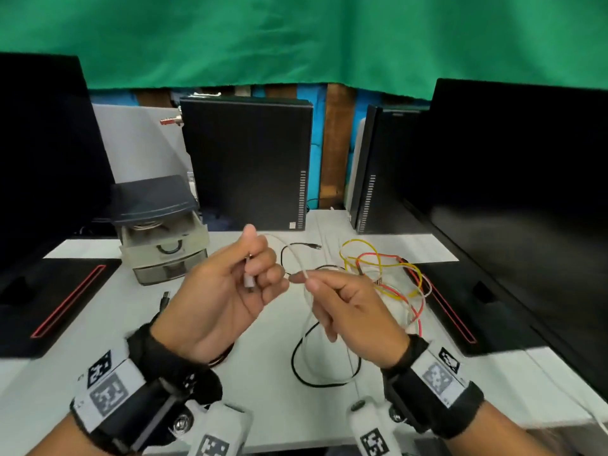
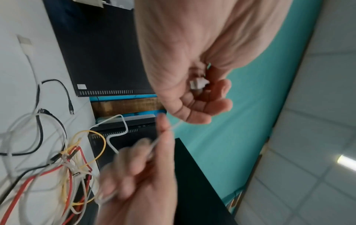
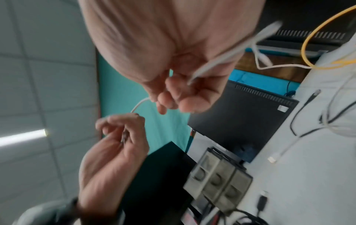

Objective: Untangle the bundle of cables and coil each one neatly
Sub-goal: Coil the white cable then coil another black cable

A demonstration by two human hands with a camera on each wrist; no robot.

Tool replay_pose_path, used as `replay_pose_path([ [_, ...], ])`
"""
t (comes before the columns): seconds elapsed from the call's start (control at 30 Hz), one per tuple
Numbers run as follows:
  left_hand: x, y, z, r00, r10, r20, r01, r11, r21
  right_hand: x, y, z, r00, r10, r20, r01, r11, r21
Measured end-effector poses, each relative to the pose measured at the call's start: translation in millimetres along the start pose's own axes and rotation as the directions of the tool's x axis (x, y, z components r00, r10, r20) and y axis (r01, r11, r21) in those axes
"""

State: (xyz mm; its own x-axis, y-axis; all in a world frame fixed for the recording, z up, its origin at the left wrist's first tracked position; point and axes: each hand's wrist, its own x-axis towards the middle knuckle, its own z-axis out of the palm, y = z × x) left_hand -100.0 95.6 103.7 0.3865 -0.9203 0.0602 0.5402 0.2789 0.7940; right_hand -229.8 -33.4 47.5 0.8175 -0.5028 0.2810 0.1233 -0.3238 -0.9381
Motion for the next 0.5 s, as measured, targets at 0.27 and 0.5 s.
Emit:
replay_pose_path([
  [0.27, 5.3, -10.3, -25.6, 0.921, 0.387, -0.043, -0.267, 0.707, 0.655, -22.2, -24.9, 16.1, 0.918, -0.072, 0.389, 0.268, 0.836, -0.478],
  [0.5, -9.9, -20.8, -12.8, 0.973, 0.068, 0.222, -0.217, 0.607, 0.765, -12.3, -57.2, -26.2, 0.963, -0.264, 0.048, 0.265, 0.903, -0.339],
])
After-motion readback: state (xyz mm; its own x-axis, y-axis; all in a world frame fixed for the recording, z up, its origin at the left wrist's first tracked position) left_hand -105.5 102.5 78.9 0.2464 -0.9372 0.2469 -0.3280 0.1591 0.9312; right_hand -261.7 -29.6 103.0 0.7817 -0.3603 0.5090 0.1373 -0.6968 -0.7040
